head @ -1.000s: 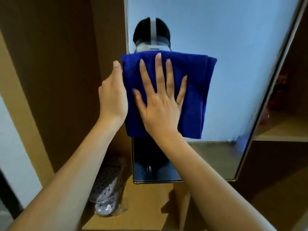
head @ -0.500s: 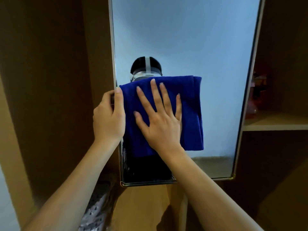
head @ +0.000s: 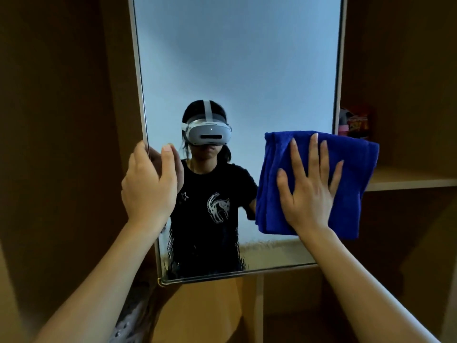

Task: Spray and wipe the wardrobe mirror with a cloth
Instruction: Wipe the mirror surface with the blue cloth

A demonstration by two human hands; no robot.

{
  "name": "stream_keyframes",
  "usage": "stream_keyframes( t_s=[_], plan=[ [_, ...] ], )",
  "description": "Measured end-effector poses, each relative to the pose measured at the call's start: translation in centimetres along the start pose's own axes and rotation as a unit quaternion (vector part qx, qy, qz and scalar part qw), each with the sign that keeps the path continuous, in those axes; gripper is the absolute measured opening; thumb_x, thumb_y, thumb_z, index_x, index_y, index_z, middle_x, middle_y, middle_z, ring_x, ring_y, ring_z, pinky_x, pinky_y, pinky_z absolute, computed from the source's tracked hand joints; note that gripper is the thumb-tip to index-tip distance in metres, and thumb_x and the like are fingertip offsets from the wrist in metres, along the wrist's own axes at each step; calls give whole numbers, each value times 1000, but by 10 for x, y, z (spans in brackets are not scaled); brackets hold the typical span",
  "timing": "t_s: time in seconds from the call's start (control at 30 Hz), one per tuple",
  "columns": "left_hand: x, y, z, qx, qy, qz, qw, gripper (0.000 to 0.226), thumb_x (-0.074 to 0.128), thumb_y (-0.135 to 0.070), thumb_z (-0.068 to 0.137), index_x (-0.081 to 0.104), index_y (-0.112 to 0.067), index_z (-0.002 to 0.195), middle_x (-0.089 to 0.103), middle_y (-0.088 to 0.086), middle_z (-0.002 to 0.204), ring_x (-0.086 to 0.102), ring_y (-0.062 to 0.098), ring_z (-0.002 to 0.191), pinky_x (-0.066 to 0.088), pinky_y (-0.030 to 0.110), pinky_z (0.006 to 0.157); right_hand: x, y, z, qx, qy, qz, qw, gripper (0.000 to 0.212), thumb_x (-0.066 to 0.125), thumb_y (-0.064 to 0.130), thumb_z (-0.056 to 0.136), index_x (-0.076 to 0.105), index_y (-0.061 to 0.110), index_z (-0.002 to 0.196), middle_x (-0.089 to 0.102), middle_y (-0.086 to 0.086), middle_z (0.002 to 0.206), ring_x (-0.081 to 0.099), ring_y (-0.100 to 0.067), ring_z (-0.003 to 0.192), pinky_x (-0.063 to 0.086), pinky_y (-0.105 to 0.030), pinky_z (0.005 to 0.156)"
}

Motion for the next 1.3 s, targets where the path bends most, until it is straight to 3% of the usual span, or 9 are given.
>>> stream_keyframes(
  t_s=[0.13,0.27,0.37,0.6,0.73,1.0,1.17,1.3],
  plan=[
    [-1,-2,0,-8,-1,2,1000,71,22,-64,91,49,-6,122,61,10,109,61,32,97,51,53,84,3,41,3,-4,-3,2,1000,62,24,54,98,8,34,155,2,-2,164,-2,-21,151,0,-57,118],
    [-6,-4,0,-2,-9,-12,1000,61,19,-52,98,53,-5,119,62,10,104,62,29,94,50,42,79,9,114,10,-137,-4,4,991,61,35,53,96,19,36,153,10,0,163,5,-19,151,2,-55,119],
    [-9,-6,-1,-3,-16,-23,1000,56,18,-49,100,54,-9,116,62,8,102,61,27,93,51,45,80,-1,142,48,-197,-26,6,980,59,38,52,96,27,36,151,18,2,162,13,-17,150,4,-51,120],
    [-7,-5,-5,-11,-26,-21,999,45,21,-44,103,54,-14,106,60,2,93,59,22,84,43,35,69,-33,63,132,-85,-36,14,996,61,26,56,97,15,38,154,8,4,164,3,-17,151,1,-51,120],
    [-5,-6,-7,-6,-30,-13,999,46,22,-44,103,53,-11,109,61,7,98,60,28,87,46,40,73,-26,25,94,-45,-42,15,998,60,26,54,98,14,36,154,7,3,164,2,-18,151,0,-52,120],
    [-6,14,-41,0,6,-4,1000,59,19,-53,98,40,-15,139,63,13,122,61,37,107,49,50,86,13,-9,-36,-36,17,8,999,63,27,53,97,10,34,154,6,-1,163,4,-22,151,4,-57,118],
    [-4,20,-63,-12,23,-4,1000,60,20,-50,98,32,-17,147,56,11,136,55,35,120,43,47,95,13,-13,-36,-47,26,10,998,65,24,55,97,-2,35,154,-1,3,162,-1,-19,151,-2,-53,119],
    [-5,24,-62,-13,14,1,1000,56,22,-46,100,34,-16,146,58,11,134,56,34,119,43,44,94,15,-13,-37,-46,11,11,999,64,25,53,98,3,32,155,2,1,162,2,-20,151,-3,-52,120]
  ],
)
Point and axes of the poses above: each hand's wrist, its own z-axis towards the middle knuckle, its own x-axis out of the palm, y = z × x, the point moved 8 cm from there along z, towards the middle knuckle
